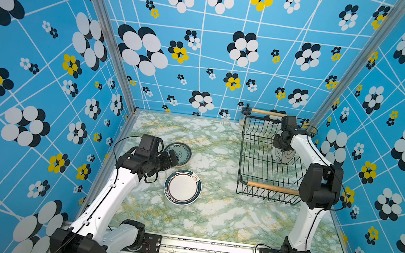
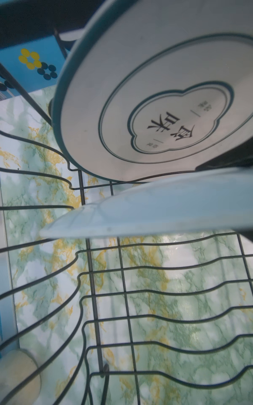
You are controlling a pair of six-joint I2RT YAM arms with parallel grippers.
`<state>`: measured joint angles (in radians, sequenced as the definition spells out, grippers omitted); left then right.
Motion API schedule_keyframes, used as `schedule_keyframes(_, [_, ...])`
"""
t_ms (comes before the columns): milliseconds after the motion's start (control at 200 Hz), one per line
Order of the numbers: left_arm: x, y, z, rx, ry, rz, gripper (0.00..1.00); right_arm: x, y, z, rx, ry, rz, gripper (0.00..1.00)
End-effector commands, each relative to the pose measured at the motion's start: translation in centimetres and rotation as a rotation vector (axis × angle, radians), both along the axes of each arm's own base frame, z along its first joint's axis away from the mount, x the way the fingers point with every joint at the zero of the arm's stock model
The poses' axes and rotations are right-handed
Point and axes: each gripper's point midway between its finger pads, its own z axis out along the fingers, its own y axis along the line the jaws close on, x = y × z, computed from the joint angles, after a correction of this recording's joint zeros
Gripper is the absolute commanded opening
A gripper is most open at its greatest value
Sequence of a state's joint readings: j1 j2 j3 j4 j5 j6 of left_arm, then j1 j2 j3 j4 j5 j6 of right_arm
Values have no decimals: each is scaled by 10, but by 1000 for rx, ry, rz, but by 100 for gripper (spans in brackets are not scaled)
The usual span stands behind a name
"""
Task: Unload the plates from the dish rack
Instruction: Pick up the plate from the dish rack.
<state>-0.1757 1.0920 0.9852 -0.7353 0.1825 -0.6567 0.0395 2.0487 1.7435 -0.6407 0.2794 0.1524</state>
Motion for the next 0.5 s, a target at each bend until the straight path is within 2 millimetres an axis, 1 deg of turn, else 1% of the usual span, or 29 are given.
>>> schedule_keyframes(0, [0,7,5,45,-7,-7,99,-6,5,-1,23,7,15,22])
schedule_keyframes(105, [1,8,6,50,-15,-6,99,-8,6,2,26,4,22,17])
schedule_keyframes(285, [2,10,4,66,-7,2,99,-11,6,14,21,-16,31,11])
schedule_keyframes(405, [3,15,1,78,-2,28,99,-14,5,26,21,-39,35,9])
schedule_keyframes(495, [4,14,1,76,-18,29,99,-17,6,37,23,-59,40,7])
